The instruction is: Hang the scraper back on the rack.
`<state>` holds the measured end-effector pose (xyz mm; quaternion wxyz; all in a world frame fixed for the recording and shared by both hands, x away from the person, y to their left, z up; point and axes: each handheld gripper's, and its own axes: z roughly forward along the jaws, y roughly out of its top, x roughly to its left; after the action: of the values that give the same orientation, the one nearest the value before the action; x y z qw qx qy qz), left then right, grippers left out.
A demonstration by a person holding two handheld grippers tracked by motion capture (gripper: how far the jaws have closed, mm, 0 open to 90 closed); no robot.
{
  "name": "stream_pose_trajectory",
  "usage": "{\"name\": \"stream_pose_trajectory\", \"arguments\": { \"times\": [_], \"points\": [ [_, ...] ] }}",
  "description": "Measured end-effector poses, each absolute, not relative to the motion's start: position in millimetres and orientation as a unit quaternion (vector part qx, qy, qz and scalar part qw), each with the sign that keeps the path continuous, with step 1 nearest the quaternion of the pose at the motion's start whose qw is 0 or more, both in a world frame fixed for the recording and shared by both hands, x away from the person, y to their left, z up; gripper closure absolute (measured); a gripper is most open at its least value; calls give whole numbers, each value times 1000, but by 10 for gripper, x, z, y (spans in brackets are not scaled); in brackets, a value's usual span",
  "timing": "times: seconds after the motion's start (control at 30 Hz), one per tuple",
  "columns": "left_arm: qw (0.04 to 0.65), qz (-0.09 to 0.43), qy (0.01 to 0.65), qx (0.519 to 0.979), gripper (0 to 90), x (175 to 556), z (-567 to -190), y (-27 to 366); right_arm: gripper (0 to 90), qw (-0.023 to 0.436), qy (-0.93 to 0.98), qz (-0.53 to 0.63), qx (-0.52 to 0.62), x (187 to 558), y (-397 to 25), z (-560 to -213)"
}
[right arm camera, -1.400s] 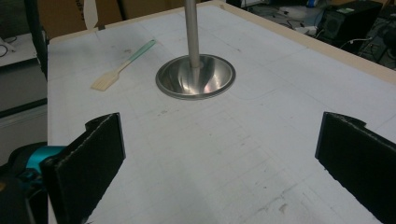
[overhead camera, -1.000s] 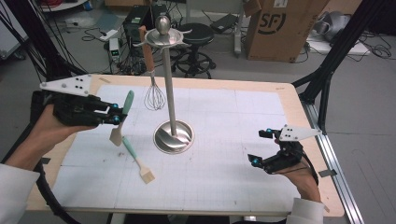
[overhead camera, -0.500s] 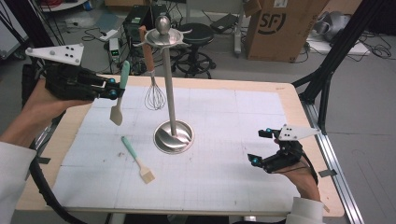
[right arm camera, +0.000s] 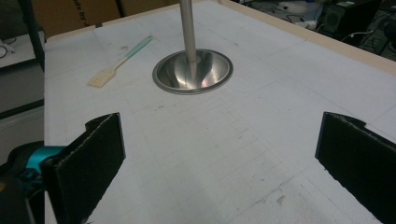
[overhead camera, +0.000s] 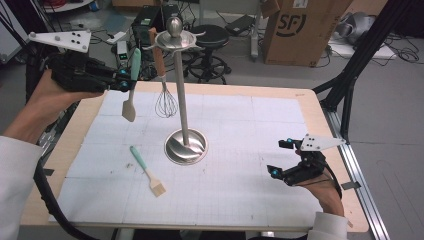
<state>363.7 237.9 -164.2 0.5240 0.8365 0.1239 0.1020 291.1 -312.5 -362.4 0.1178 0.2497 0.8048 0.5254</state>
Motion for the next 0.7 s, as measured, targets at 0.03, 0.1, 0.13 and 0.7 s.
{"name": "stream_pose_trajectory", "arguments": {
  "times": [0.03,0.1,0.13,0.7],
  "points": [
    [524,103,124,837,800,3642,-1640,2382,2,117,805,525,250,2909,-3129,-3624],
    [526,101,124,836,800,3650,-1634,2382,2,117,805,524,251,2909,-3130,-3626],
    [528,99,125,834,800,3652,-1629,2380,2,117,805,524,251,2911,-3129,-3627],
    [522,77,112,842,801,3825,-1630,2325,2,112,805,524,254,2913,-3137,-3647]
  ]
}}
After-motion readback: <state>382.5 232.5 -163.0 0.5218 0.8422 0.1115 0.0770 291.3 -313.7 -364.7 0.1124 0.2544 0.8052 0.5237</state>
